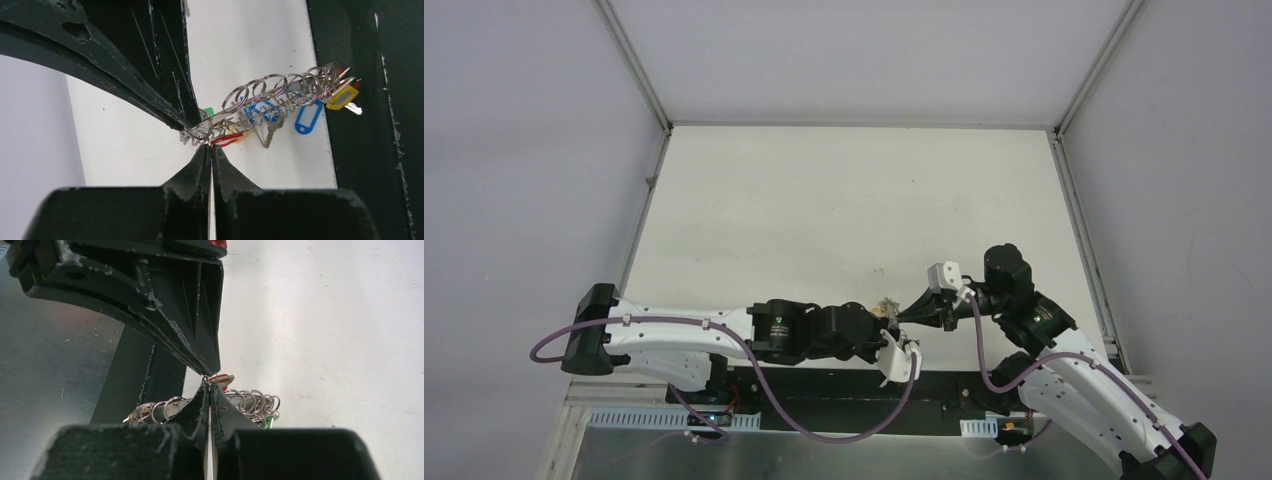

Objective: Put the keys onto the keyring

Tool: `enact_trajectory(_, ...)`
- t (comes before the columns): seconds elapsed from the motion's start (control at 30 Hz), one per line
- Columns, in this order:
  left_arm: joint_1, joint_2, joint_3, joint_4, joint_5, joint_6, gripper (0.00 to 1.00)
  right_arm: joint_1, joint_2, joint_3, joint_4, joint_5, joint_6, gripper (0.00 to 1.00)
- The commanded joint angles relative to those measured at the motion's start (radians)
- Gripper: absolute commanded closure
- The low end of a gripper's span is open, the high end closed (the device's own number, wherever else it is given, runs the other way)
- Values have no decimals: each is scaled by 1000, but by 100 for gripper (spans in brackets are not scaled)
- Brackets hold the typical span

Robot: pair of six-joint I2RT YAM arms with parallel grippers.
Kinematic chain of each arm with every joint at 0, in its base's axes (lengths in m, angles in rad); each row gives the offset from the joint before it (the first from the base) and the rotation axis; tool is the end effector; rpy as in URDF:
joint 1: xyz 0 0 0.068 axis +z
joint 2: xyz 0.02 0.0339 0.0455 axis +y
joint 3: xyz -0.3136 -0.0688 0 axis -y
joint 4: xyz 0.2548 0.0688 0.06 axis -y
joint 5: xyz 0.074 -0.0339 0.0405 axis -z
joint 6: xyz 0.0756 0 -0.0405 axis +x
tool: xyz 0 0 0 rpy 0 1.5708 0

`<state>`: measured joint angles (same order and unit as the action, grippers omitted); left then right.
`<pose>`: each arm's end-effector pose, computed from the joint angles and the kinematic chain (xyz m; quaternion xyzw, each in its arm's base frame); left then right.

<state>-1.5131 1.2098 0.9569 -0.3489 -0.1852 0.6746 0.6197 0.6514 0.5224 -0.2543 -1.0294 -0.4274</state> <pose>0.0308 -0.2919 0.3173 0.7630 0.4428 -0.1140 0.4569 0.0729 0.1316 0.2881 -0.5992 0.4871 0.4529 0.4456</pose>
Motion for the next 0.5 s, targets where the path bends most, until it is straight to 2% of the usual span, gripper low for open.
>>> enact_trajectory(0.0,-24,17,17,-37,-45,15,100,1,-24,31,127,33,29,100)
enact_trajectory(0.47,-45,31,16,-50,-81,12,100,1,-49,21,170,97,74,100)
